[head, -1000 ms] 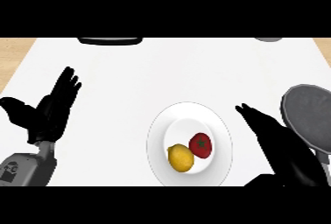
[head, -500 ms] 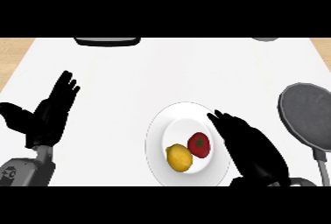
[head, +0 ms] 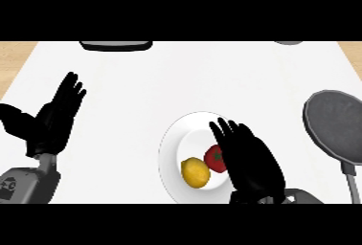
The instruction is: Pick the tomato from the plate and place it in the pan
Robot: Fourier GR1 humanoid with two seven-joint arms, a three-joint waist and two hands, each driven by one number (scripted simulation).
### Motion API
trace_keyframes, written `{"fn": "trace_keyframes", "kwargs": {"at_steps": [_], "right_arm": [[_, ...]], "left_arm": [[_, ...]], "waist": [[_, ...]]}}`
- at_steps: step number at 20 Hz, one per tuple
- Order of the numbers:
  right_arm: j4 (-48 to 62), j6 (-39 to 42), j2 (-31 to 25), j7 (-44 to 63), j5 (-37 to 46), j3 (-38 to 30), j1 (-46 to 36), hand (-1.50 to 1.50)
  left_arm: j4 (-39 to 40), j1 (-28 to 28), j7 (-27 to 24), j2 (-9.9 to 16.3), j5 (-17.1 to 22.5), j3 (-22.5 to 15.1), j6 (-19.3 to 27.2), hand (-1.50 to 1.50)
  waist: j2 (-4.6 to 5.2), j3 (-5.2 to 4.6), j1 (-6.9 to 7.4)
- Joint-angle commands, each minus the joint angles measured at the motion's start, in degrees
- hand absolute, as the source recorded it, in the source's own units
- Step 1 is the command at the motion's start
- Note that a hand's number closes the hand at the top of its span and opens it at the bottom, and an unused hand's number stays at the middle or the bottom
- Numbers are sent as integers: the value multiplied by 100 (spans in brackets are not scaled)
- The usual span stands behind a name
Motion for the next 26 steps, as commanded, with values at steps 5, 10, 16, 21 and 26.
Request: {"fn": "trace_keyframes", "kwargs": {"at_steps": [5, 10, 16, 21, 26], "right_arm": [[805, 495, 730, 843, 334, 8, -190, -150], [1247, 544, 840, 765, 580, -172, -266, -150], [2113, 223, 1161, -73, 1055, -469, -222, -150], [2243, 660, 1250, -155, 1162, -629, -39, -150], [2424, 496, 1257, -848, 1613, -871, 130, -150]], "left_arm": [[-7, 169, -203, -26, -49, 127, -203, 0], [-64, 172, -63, -173, -77, 114, -76, 0], [-187, 318, -123, -300, -261, 60, -148, 0], [-268, 131, 185, -280, -425, 111, -99, 0], [191, -27, -72, -530, -510, 281, -285, 0]], "waist": [[4, 4, -2], [9, 4, -13], [16, 8, 9], [10, 9, -9], [14, 8, -24]]}}
